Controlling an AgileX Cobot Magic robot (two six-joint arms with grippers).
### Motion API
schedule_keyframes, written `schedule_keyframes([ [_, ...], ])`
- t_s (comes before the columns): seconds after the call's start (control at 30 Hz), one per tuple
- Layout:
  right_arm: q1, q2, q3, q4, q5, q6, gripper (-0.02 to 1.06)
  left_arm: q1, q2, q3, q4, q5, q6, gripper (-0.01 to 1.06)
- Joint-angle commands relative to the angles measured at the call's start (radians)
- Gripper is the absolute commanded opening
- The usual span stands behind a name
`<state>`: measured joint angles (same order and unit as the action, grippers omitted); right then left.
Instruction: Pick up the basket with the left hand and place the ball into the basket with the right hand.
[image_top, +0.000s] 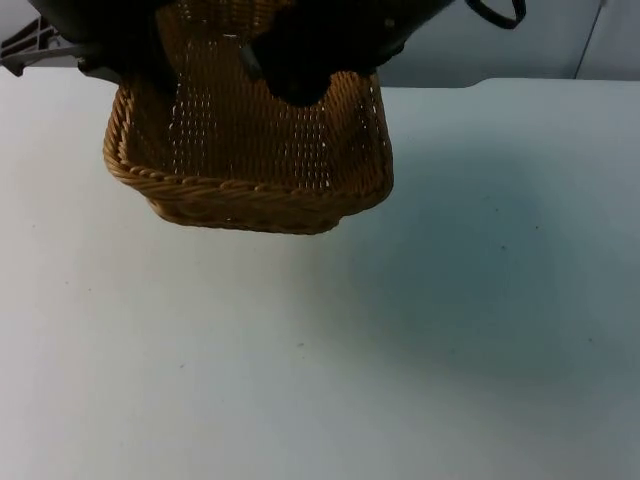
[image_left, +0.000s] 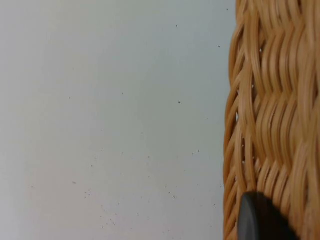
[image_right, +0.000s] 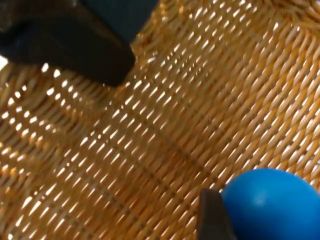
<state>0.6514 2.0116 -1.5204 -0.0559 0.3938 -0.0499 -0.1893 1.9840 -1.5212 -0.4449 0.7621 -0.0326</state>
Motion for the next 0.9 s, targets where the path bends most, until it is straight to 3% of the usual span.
schedule_keyframes([
  [0.0,0.003,0.007,-0.006,0.005,-0.01,-0.003,0.0,-0.001,-0.007,-0.001,-0.025,-0.015,-0.001,0.0],
  [0.57,0.003,0.028,-0.006,0.009,-0.014,-0.003,0.0,-0.001,0.003,-0.001,-0.043,-0.012,0.007,0.0],
  [0.73,0.003,0.028,-0.006,0.009,-0.014,-0.014,0.2,-0.001,0.005,-0.001,-0.055,-0.011,0.022,0.0],
  [0.77,0.003,0.028,-0.006,0.009,-0.014,-0.014,0.2,-0.001,0.005,-0.001,-0.055,-0.011,0.022,0.0],
  [0.87,0.003,0.028,-0.006,0.009,-0.014,-0.021,0.45,-0.001,0.005,-0.001,-0.058,-0.011,0.022,0.0],
])
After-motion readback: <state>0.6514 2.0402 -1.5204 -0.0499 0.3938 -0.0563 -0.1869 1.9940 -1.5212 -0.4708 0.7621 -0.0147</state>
